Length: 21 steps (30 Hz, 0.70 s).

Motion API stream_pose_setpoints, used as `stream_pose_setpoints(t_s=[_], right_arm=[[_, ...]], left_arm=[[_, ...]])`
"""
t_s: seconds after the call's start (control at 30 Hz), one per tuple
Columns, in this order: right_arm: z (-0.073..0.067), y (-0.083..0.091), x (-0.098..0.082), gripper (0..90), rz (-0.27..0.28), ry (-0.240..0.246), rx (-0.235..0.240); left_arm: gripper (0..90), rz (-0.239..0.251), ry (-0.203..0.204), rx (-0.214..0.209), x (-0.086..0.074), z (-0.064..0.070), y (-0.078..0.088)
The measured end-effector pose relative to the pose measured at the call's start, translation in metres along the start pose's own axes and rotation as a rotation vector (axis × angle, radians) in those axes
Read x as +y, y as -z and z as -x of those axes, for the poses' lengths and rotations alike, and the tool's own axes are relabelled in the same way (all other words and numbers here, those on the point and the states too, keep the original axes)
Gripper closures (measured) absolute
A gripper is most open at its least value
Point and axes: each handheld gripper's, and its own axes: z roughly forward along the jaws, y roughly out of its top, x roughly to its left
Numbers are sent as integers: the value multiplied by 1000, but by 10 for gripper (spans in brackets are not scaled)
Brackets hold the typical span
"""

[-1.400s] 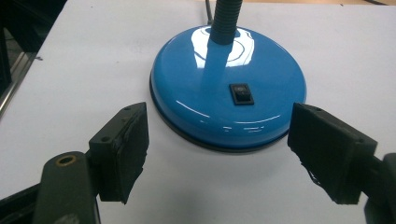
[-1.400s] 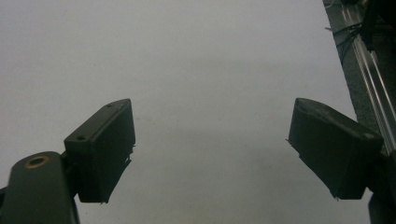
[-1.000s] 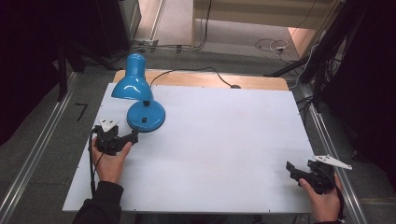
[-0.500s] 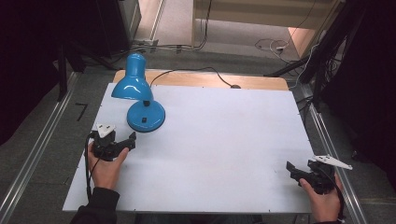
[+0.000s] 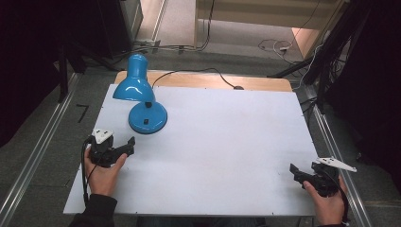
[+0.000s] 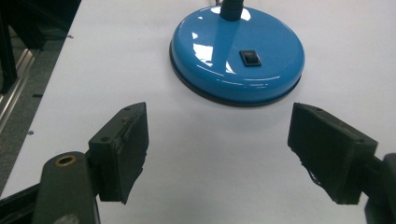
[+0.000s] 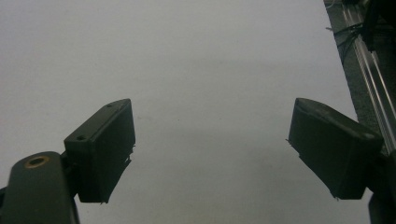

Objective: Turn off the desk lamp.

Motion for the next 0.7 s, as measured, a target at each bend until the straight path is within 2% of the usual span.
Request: stream_pose_setpoints(t_s=[0.53, 0.7], right_arm=[[-1, -1, 0, 131, -3, 6, -2], [-1, -4, -2, 131, -15, 8, -6]], left_arm=[[213, -34, -12, 16, -18, -14, 13], [213, -52, 3, 5, -31, -18, 16]])
